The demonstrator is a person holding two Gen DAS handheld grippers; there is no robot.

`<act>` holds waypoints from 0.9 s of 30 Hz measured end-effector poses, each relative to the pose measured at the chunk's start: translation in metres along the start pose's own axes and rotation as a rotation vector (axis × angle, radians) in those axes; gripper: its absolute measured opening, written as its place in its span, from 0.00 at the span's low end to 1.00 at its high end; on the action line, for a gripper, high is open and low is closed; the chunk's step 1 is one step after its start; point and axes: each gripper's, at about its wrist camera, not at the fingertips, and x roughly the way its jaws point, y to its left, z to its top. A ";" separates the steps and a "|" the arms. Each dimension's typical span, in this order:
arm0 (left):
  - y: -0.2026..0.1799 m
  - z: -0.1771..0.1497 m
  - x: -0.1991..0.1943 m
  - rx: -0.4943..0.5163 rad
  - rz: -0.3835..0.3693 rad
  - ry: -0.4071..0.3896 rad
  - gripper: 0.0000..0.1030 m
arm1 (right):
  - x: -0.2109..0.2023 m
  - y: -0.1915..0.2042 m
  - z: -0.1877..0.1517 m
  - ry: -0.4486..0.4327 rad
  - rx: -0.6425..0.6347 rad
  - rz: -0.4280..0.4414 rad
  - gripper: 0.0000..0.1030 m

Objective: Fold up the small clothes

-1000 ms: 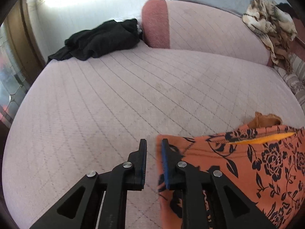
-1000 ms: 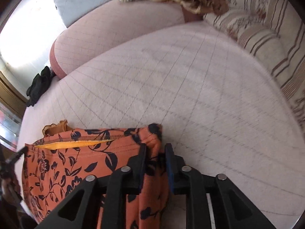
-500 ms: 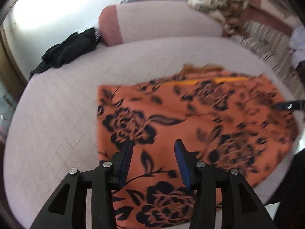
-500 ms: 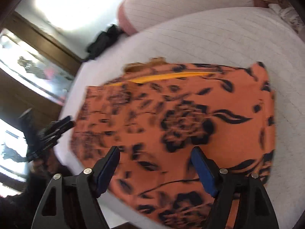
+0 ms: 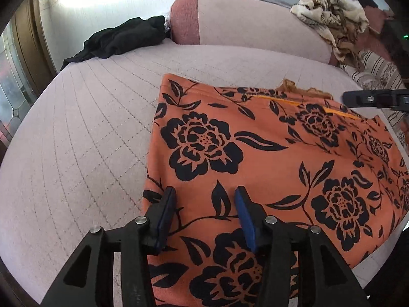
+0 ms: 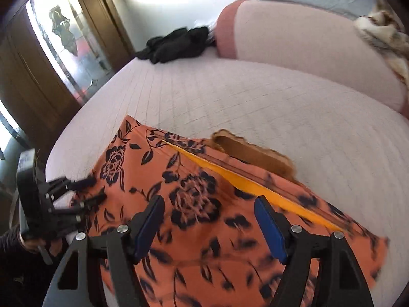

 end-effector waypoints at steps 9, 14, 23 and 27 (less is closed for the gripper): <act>0.001 0.001 0.002 0.007 -0.014 0.000 0.49 | 0.069 -0.006 0.016 0.155 -0.049 -0.061 0.34; 0.002 0.002 0.001 0.011 -0.011 -0.006 0.49 | 0.070 0.003 0.026 0.139 -0.112 -0.173 0.06; -0.012 0.002 -0.011 0.061 -0.049 -0.051 0.49 | 0.086 -0.017 0.045 0.034 -0.010 -0.232 0.05; -0.015 -0.001 -0.002 0.079 -0.012 -0.020 0.51 | 0.047 -0.033 0.029 -0.055 0.137 -0.188 0.10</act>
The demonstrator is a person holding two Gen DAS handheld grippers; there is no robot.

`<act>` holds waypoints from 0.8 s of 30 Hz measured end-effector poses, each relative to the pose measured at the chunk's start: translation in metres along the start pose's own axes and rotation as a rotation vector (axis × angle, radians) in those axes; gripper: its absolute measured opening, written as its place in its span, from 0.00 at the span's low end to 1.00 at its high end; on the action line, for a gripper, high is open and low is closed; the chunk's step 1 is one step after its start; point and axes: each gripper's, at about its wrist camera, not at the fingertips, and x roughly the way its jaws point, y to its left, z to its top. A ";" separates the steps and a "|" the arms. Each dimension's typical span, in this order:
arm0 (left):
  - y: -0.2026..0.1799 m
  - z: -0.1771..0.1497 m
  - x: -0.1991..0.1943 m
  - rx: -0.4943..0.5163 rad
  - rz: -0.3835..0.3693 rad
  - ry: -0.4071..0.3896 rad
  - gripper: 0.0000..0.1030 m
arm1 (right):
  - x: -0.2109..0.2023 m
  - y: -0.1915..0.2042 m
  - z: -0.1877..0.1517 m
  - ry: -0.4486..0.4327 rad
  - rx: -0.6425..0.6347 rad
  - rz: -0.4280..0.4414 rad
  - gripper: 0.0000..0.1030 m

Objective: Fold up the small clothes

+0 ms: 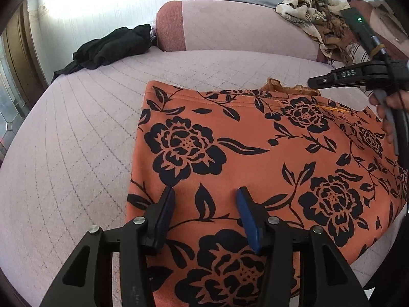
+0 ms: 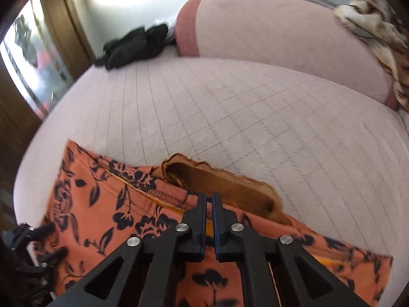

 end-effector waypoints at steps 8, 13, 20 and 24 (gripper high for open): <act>-0.009 -0.007 -0.004 0.000 -0.010 -0.010 0.51 | -0.045 0.000 -0.065 0.120 0.283 0.567 0.79; -0.009 -0.011 -0.006 0.004 -0.007 -0.034 0.51 | 0.018 -0.026 -0.067 0.151 0.386 0.456 0.55; -0.007 -0.014 -0.011 -0.007 -0.005 -0.047 0.51 | -0.033 -0.031 -0.063 0.047 0.399 0.505 0.70; -0.008 -0.010 -0.009 -0.021 -0.019 -0.049 0.51 | -0.018 0.004 -0.093 0.192 0.182 0.423 0.70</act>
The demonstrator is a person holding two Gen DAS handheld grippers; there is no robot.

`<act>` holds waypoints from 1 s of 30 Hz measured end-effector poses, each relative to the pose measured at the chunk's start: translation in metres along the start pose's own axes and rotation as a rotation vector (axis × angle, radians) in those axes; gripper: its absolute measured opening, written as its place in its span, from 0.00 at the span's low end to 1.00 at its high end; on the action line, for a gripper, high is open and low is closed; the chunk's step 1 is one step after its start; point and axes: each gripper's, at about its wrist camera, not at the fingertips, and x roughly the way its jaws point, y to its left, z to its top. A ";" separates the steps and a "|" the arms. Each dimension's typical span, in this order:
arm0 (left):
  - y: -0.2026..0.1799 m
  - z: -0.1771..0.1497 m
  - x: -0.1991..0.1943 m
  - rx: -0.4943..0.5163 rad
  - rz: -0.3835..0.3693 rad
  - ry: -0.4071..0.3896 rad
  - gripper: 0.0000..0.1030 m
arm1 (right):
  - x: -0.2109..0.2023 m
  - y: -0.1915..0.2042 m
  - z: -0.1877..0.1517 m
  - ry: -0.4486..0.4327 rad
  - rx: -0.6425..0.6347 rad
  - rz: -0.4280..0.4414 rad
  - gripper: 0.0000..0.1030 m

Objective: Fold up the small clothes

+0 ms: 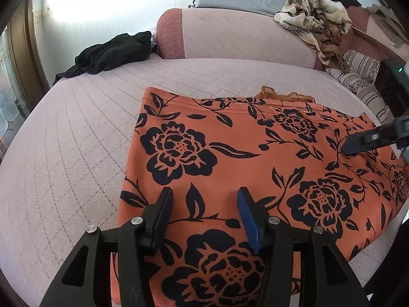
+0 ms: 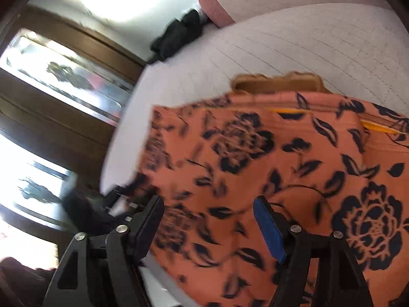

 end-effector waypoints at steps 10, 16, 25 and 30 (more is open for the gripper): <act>0.007 0.004 -0.016 -0.041 -0.011 0.005 0.51 | -0.105 -0.047 -0.050 -0.334 0.327 -0.014 0.72; -0.021 0.008 -0.049 -0.064 -0.126 -0.015 0.60 | -0.113 -0.028 -0.152 -0.300 0.399 0.008 0.76; -0.085 0.020 -0.037 -0.024 -0.202 0.040 0.60 | -0.131 -0.087 -0.242 -0.534 0.816 0.143 0.77; -0.094 0.024 -0.014 -0.083 -0.199 0.116 0.60 | -0.133 -0.125 -0.232 -0.622 0.967 0.159 0.78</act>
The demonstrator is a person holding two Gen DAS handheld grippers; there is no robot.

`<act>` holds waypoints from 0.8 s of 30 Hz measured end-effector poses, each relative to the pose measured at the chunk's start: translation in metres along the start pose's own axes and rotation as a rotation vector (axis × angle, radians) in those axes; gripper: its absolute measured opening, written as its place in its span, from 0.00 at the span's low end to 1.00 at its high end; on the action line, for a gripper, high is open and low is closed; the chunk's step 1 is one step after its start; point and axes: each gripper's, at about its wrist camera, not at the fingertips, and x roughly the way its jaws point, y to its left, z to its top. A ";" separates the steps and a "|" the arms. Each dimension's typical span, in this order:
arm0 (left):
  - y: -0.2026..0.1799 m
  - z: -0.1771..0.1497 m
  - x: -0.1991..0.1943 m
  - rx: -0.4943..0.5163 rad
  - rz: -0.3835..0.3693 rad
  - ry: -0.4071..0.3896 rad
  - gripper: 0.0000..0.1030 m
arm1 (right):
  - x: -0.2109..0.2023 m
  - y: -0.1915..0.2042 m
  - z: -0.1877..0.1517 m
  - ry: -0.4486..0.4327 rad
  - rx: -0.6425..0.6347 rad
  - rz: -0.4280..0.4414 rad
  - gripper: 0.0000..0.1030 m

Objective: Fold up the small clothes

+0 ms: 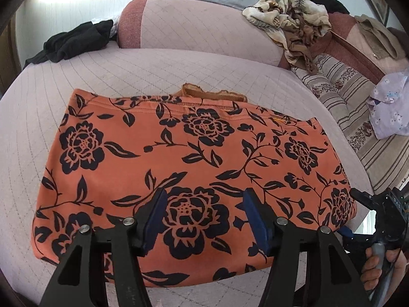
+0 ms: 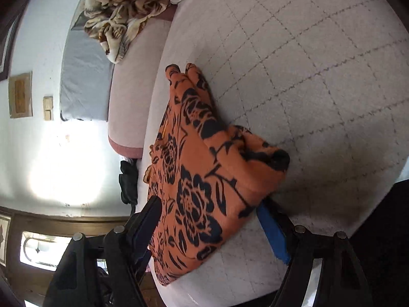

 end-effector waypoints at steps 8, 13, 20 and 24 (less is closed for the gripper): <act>-0.007 -0.003 0.001 0.016 0.039 -0.003 0.60 | -0.028 0.053 -0.011 -0.123 -0.273 -0.071 0.11; -0.013 0.000 0.024 0.059 0.066 0.060 0.61 | -0.018 0.010 -0.011 -0.023 -0.157 -0.198 0.25; -0.018 -0.003 0.033 0.135 0.103 0.029 0.64 | -0.076 0.075 0.017 -0.182 -0.439 -0.153 0.84; -0.015 -0.006 0.031 0.135 0.092 0.009 0.64 | -0.028 0.092 0.081 -0.011 -0.453 -0.091 0.84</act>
